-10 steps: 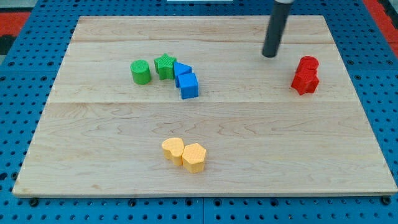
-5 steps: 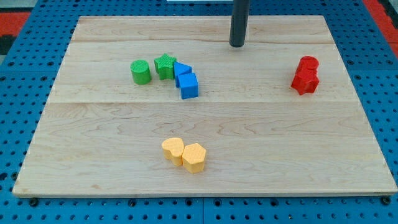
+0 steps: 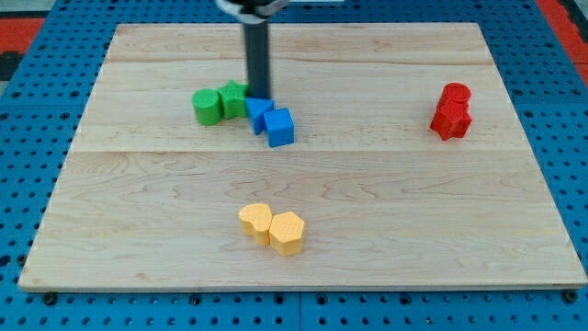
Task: Move the green blocks at the top left corner of the board
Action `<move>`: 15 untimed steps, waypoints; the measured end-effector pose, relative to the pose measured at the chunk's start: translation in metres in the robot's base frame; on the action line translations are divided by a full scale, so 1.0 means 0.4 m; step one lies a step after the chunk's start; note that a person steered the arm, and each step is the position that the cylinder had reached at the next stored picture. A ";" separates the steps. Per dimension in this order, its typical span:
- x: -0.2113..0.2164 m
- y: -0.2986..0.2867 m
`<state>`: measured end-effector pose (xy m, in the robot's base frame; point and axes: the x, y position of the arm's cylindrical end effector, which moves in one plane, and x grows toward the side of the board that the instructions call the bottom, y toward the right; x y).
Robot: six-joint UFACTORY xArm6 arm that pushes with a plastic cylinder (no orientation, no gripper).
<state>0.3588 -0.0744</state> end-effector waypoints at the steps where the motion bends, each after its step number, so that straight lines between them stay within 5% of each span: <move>1: 0.000 -0.138; 3: 0.104 -0.139; 5: -0.088 -0.345; 7: 0.059 -0.183; 8: -0.033 -0.135; 9: -0.144 -0.278; 10: -0.074 -0.232; 11: -0.064 -0.351; 13: -0.214 -0.372; 14: -0.167 -0.359; 15: 0.018 -0.204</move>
<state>0.3660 -0.1560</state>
